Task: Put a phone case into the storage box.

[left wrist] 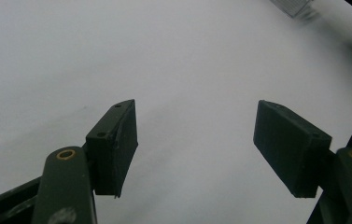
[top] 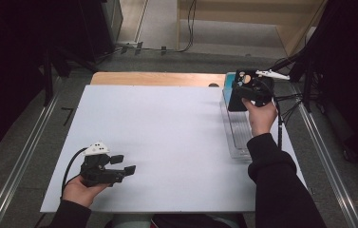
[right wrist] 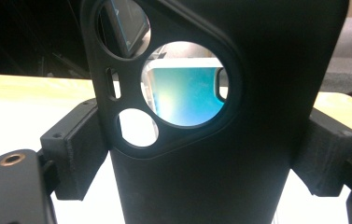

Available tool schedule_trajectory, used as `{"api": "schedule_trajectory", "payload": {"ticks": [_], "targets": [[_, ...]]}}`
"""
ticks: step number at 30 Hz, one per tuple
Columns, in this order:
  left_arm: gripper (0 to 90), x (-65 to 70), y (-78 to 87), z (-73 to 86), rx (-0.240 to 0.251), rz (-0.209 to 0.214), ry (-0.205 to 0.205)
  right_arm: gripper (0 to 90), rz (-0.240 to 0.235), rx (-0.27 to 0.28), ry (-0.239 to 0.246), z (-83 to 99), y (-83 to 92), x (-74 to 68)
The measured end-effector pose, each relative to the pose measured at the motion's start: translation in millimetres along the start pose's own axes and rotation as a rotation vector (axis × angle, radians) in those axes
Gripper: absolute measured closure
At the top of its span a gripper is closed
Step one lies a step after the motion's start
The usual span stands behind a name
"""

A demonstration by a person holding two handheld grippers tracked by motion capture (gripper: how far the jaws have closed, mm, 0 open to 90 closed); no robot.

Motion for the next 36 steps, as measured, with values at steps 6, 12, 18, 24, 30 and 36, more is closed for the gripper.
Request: {"api": "schedule_trajectory", "payload": {"ticks": [6,12,18,24,30,36], "targets": [[31.1,0.4,-0.1,-0.7,0.003,0.009,-0.001,13.0,0.032,-0.024,0.033,4.5,-17.2,0.6],[31.1,-0.2,-1.3,-1.6,0.0,0.014,-0.003,12.9,0.032,-0.044,0.01,8.8,-30.2,1.8],[31.1,-0.4,-3.5,-2.6,0.002,0.018,-0.002,12.6,0.037,-0.052,0.016,8.6,-38.7,1.3],[31.1,0.2,-3.8,-3.2,0.003,0.02,-0.004,12.3,0.048,-0.051,0.028,12.7,-46.8,0.9],[31.1,-0.1,-4.9,-3.8,0.002,0.024,-0.007,12.3,0.061,-0.066,0.043,17.6,-52.3,0.5],[31.1,0.3,-6.6,-4.5,-0.006,0.024,-0.007,11.7,0.055,-0.064,0.036,17.5,-53.1,1.9]]}}
Point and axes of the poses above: each handheld gripper's, and its own axes: y roughly backward along the jaws, z roughly out of its underside, x roughly to its right, the point moved 2 cm from there along -y, roughly forward along the jaws, and after that the axes turned 4 degrees about x, right-handed, at the moved point
